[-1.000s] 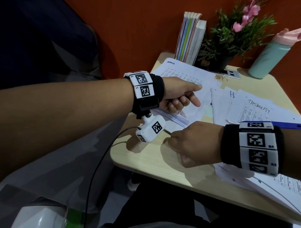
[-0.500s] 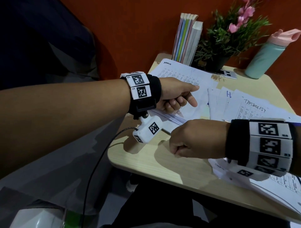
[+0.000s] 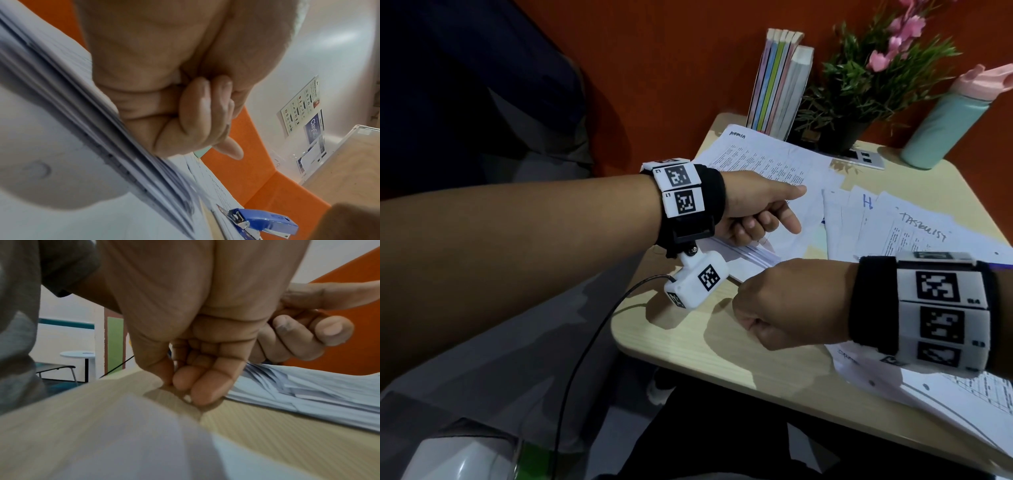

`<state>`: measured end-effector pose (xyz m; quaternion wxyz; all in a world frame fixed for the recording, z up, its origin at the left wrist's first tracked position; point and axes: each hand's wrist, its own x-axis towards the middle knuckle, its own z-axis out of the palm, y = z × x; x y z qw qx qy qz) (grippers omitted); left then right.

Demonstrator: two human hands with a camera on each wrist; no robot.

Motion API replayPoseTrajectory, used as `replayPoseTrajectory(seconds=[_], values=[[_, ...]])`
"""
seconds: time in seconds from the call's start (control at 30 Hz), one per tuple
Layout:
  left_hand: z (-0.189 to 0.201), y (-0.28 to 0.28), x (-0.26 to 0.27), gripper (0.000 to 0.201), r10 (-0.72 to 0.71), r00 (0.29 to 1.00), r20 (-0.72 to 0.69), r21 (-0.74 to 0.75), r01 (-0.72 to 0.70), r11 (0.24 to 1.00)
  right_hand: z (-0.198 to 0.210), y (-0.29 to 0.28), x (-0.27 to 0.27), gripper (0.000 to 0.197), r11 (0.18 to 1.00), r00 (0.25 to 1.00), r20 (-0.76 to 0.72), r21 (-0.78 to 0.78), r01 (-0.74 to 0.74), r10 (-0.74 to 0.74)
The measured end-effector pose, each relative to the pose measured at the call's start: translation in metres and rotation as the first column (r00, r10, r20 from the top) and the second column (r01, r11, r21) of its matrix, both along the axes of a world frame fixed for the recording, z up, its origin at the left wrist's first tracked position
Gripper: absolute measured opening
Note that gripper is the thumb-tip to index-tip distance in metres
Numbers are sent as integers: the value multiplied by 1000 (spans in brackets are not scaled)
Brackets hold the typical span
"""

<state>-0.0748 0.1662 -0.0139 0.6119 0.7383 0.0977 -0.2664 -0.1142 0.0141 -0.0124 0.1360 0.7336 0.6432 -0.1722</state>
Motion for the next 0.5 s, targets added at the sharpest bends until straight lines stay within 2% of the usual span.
replayPoseTrajectory(seconds=[0.13, 0.27, 0.3, 0.37, 0.4, 0.47, 0.5], values=[[0, -1, -1, 51, -9, 1000, -2, -5, 9, 1000, -10, 0, -2, 6, 1000, 995, 99, -2, -20, 20], [1, -1, -1, 51, -10, 1000, -5, -11, 10, 1000, -18, -1, -2, 35, 998, 981, 184, 6, -60, 58], [1, -1, -2, 50, -8, 1000, -1, -11, 8, 1000, -17, -2, -1, 32, 998, 988, 149, 27, -48, 44], [1, 0, -3, 43, -6, 1000, 28, 4, 6, 1000, -8, -8, 4, 5, 993, 997, -13, 92, 77, -76], [1, 1, -5, 36, -22, 998, 52, 37, 20, 999, -4, -12, 10, 7, 980, 984, -108, 129, 154, -140], [6, 3, -12, 23, -123, 985, 124, 197, 97, 976, 5, -24, 23, 6, 954, 957, -206, 175, 243, -206], [9, 2, -16, 20, -208, 965, 159, 322, 149, 935, 9, -30, 29, 5, 945, 950, -215, 191, 267, -225]])
